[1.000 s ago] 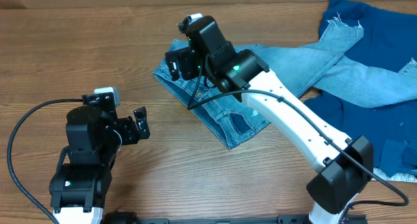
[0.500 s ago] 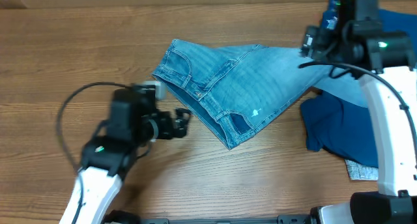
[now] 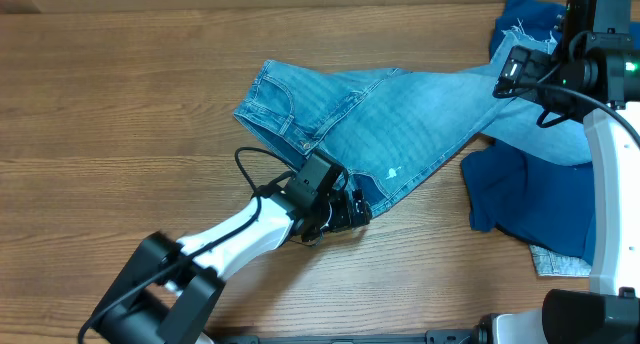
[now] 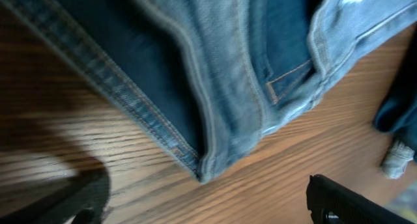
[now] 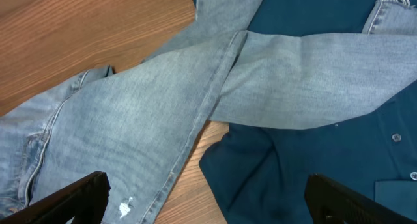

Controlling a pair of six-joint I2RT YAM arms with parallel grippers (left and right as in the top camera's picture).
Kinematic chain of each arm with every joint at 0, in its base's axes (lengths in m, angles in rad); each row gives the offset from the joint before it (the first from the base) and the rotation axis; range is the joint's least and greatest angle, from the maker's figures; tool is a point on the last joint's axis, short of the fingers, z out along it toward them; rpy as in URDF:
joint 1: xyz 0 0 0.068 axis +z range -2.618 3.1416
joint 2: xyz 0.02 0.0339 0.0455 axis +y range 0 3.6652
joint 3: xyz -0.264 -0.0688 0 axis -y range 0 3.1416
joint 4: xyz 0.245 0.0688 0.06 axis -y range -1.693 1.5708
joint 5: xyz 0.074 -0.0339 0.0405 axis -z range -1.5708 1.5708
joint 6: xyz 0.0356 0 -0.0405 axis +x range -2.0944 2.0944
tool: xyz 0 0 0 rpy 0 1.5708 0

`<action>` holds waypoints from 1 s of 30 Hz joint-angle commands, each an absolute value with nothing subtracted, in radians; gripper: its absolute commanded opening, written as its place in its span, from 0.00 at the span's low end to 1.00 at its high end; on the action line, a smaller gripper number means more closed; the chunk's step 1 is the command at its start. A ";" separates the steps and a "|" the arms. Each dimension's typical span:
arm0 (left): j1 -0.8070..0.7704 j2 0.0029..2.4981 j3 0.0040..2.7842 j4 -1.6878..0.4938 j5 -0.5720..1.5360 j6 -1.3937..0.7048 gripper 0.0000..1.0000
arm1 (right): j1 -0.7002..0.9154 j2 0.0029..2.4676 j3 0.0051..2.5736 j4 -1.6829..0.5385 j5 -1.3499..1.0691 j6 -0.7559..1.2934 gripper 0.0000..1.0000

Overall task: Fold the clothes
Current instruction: 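Grasp the jeans waistband with the left gripper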

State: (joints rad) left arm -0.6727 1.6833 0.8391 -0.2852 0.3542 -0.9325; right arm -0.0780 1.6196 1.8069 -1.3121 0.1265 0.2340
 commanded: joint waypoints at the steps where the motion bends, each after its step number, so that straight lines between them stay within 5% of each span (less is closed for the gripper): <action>1: -0.676 1.731 0.848 -0.265 0.348 -1.026 1.00 | -0.079 1.607 1.827 -1.312 0.118 0.228 1.00; 5: -0.676 1.769 0.848 -0.168 0.327 -1.025 0.99 | -0.079 1.607 1.827 -1.314 0.118 0.228 1.00; 7: -0.676 1.789 0.848 -0.150 0.336 -1.026 0.89 | -0.079 1.607 1.827 -1.318 0.118 0.228 1.00; 8: -0.675 1.796 0.848 -0.149 0.339 -1.026 0.77 | -0.079 1.607 1.827 -1.319 0.118 0.228 1.00; 10: -0.675 1.802 0.848 -0.149 0.338 -1.025 0.37 | -0.079 1.607 1.827 -1.319 0.118 0.228 1.00; 14: -0.675 1.802 0.848 -0.149 0.339 -1.024 0.06 | -0.079 1.607 1.827 -1.319 0.118 0.228 1.00; 30: -0.573 1.520 0.848 -0.291 0.186 -0.771 0.04 | -0.079 1.607 1.827 -1.319 0.118 0.228 1.00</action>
